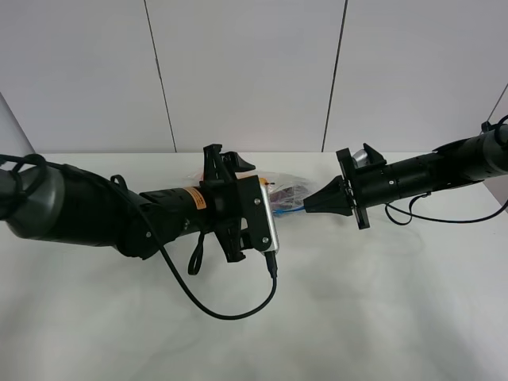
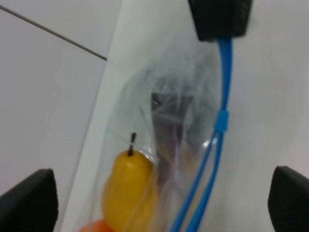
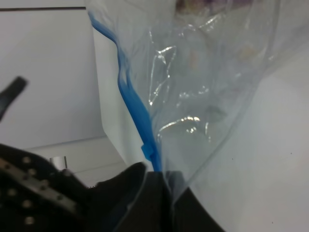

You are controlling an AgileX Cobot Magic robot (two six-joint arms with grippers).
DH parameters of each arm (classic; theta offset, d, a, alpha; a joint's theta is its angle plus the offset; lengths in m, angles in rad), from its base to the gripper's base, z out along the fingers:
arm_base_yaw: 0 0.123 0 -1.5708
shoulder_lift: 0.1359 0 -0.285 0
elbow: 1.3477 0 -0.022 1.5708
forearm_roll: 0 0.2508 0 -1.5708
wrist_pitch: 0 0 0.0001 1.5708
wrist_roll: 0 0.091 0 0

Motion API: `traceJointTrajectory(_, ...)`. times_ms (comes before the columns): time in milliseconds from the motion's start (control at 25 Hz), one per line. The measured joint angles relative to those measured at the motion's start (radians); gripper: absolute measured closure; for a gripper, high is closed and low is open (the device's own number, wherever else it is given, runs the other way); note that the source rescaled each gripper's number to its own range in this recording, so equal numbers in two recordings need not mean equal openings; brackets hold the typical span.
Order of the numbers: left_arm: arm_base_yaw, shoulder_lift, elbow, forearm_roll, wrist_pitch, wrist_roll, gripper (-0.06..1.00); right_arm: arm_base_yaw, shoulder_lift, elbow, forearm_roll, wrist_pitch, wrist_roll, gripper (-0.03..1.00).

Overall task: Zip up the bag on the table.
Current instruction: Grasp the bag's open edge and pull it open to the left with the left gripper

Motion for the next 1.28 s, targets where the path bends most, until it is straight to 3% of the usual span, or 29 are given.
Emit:
traceJointTrajectory(120, 0.000, 0.045, -0.001, 0.049, -0.040, -0.017, -0.06, 0.000, 0.000, 0.000, 0.000, 0.000, 0.002, 0.97)
traceJointTrajectory(240, 0.000, 0.076, -0.001, 0.100, -0.096, -0.098, -0.06, 0.000, 0.000, 0.000, 0.000, 0.000, 0.002, 0.97)
traceJointTrajectory(480, 0.000, 0.093, -0.008, 0.139, -0.156, -0.210, -0.06, 0.000, 0.000, 0.000, 0.000, 0.000, 0.003, 0.97)
traceJointTrajectory(720, 0.000, 0.102, -0.008, 0.278, -0.164, -0.241, -0.05, 0.000, 0.000, 0.000, 0.000, 0.000, 0.003, 0.97)
traceJointTrajectory(1280, 0.000, 0.193, -0.087, 0.300, -0.189, -0.274, 0.19, 0.000, 0.000, 0.000, 0.000, 0.000, 0.010, 0.97)
